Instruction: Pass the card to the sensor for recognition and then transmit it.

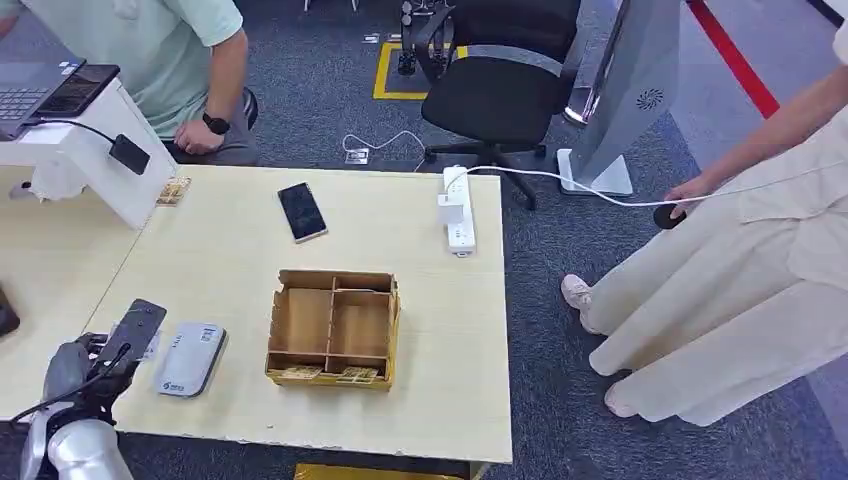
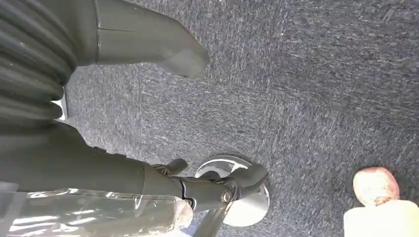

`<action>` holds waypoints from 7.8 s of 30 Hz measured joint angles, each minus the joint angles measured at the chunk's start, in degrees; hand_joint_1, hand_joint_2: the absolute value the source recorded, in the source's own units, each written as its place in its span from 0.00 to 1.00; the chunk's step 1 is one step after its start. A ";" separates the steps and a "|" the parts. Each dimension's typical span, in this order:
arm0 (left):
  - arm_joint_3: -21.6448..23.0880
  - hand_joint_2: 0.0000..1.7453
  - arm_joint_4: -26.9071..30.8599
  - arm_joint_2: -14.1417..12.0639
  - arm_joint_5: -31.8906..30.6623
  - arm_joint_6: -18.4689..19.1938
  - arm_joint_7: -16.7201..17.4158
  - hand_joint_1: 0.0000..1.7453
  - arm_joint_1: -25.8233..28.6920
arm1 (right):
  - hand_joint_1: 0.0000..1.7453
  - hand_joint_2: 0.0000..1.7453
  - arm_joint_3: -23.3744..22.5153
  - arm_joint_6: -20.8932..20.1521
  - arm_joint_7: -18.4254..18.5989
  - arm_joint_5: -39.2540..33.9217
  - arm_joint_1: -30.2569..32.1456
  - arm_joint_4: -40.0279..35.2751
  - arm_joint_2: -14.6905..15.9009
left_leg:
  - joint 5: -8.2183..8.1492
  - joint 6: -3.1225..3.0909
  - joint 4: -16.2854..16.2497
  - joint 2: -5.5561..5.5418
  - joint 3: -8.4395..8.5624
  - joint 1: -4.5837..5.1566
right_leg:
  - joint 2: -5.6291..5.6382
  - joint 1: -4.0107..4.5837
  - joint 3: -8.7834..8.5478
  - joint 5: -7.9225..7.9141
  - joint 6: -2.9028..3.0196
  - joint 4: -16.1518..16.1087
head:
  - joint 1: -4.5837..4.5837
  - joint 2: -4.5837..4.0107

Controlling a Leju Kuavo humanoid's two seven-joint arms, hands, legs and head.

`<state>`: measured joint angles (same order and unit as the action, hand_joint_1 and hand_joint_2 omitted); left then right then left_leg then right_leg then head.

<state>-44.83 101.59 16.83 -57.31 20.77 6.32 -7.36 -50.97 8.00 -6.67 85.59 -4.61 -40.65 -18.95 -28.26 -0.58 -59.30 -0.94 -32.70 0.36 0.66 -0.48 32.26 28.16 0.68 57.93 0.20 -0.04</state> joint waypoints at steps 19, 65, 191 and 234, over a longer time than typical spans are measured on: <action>-3.32 1.00 1.83 -4.09 28.63 8.26 2.62 1.00 8.23 | 0.00 1.00 -0.26 2.80 -0.87 0.06 -2.09 3.91 1.75 | 0.01 -0.01 0.02 -0.06 -0.02 -0.01 | -0.07 0.01 -0.01 0.00 0.00 0.00 | 0.00 0.00; 15.06 1.00 -17.64 -9.16 15.98 2.69 4.94 1.00 -0.64 | 0.00 1.00 5.16 4.02 0.68 -3.02 -4.14 9.44 3.80 | 0.13 0.02 0.01 -0.04 0.08 0.00 | -0.09 0.00 -0.06 -0.12 0.10 0.01 | 0.00 -0.02; 35.29 0.00 -5.22 -7.32 -29.18 -38.58 2.66 0.00 -16.51 | 0.00 1.00 5.42 3.19 -0.04 2.95 -0.09 8.00 0.35 | 0.15 -0.01 -0.07 -0.01 -0.07 0.02 | -0.02 -0.02 0.01 -0.24 -0.03 0.00 | 0.02 0.00; 21.55 1.00 13.81 -0.11 -19.72 -38.91 -13.27 0.00 -0.78 | 0.00 1.00 0.07 3.19 -1.99 2.25 1.33 4.44 -0.15 | 0.12 -0.03 -0.05 -0.03 -0.09 0.02 | -0.05 -0.02 0.03 -0.20 -0.06 0.00 | -0.02 0.00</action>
<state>-23.28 115.40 16.72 -77.02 -18.14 -6.95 -8.15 -50.90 11.19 -8.66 87.84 -3.28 -36.22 -19.10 -28.14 -0.61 -59.36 -0.97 -32.79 0.38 0.61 -0.51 32.28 27.96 0.62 57.93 0.18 -0.04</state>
